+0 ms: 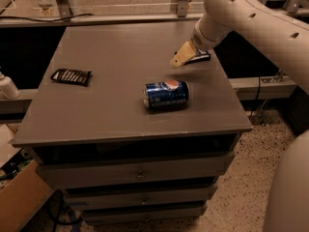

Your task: Move rxbar blueberry near pepsi can

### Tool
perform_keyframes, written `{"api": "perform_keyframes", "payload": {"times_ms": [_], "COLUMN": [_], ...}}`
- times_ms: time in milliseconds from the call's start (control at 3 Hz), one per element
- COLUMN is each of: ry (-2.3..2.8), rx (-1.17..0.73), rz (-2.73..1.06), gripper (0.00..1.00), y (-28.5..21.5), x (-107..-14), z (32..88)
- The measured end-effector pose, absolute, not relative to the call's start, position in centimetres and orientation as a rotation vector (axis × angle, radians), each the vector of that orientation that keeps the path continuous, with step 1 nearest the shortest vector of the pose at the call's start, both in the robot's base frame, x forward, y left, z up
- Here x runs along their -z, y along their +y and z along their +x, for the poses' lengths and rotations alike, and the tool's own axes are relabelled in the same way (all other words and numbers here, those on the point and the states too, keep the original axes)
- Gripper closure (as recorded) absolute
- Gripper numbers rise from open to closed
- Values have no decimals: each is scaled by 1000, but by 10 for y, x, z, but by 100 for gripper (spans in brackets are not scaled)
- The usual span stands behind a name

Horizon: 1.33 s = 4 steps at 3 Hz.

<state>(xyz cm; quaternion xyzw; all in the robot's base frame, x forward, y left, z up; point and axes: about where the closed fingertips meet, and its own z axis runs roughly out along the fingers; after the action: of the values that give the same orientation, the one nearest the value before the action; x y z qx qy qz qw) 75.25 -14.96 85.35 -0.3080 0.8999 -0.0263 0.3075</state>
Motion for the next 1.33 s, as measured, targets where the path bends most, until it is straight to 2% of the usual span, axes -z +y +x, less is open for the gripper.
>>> {"api": "perform_keyframes", "payload": {"times_ms": [333, 667, 1333], "ry": [2411, 2423, 2423], "rx": [44, 21, 22], "rz": [-815, -819, -813], "gripper": [0, 19, 64], "y": [-141, -131, -129], "x": [-832, -819, -825], "z": [755, 759, 762]}}
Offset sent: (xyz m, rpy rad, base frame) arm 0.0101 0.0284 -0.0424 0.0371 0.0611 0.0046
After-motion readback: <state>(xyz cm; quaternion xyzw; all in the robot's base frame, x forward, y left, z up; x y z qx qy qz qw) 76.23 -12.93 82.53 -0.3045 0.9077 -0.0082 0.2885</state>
